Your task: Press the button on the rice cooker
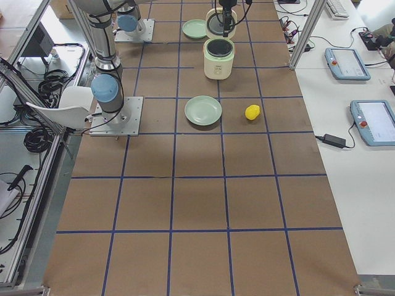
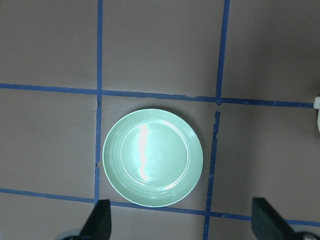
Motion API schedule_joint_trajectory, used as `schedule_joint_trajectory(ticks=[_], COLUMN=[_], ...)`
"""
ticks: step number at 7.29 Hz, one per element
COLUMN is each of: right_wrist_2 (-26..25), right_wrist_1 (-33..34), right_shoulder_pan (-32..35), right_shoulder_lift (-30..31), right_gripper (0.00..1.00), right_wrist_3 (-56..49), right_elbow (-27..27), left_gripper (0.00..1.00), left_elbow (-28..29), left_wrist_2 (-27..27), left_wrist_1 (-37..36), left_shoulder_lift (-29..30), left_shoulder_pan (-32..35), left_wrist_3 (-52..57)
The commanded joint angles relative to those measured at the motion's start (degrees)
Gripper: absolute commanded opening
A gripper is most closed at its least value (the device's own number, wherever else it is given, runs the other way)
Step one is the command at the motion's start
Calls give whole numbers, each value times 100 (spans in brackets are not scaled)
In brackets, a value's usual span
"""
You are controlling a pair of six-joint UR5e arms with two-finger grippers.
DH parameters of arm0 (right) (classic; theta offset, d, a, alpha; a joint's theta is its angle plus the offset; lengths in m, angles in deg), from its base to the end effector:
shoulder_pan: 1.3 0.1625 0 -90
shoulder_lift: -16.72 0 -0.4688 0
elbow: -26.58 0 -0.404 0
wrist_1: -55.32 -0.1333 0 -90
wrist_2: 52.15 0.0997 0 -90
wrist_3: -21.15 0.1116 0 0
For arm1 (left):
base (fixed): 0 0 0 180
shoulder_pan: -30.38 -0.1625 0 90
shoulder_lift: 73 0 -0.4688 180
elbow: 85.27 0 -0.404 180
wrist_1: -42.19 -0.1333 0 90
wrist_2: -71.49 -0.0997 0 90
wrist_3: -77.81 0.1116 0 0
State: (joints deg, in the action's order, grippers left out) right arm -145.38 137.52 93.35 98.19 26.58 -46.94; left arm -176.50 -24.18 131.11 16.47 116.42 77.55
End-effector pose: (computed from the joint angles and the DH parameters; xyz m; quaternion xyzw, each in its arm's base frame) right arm 0.1728 -0.5575 0.5708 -0.0068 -0.9996 0.0038 0.0280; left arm -0.0874 -0.5073 0.5160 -0.0369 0.9981 -0.0017 0.0495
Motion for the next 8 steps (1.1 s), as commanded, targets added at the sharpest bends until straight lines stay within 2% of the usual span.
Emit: schedule_joint_trajectory(ticks=[1, 2, 5, 8], right_wrist_2=[189, 252, 279, 270], right_wrist_1=[33, 111, 418, 455], right_shoulder_pan=[-331, -332, -341, -367], right_shoulder_lift=[351, 378, 536, 563], right_gripper=[84, 85, 100, 100], right_wrist_3=[-384, -550, -604, -613], right_elbow=[-582, -767, -1180, -1199], left_gripper=[100, 100, 100, 100], left_elbow=[0, 0, 0, 0], left_wrist_2=[4, 4, 4, -5], left_wrist_1=[-6, -6, -6, -6], left_shoulder_lift=[0, 0, 0, 0], left_shoulder_pan=[0, 0, 0, 0], left_wrist_3=[0, 0, 0, 0])
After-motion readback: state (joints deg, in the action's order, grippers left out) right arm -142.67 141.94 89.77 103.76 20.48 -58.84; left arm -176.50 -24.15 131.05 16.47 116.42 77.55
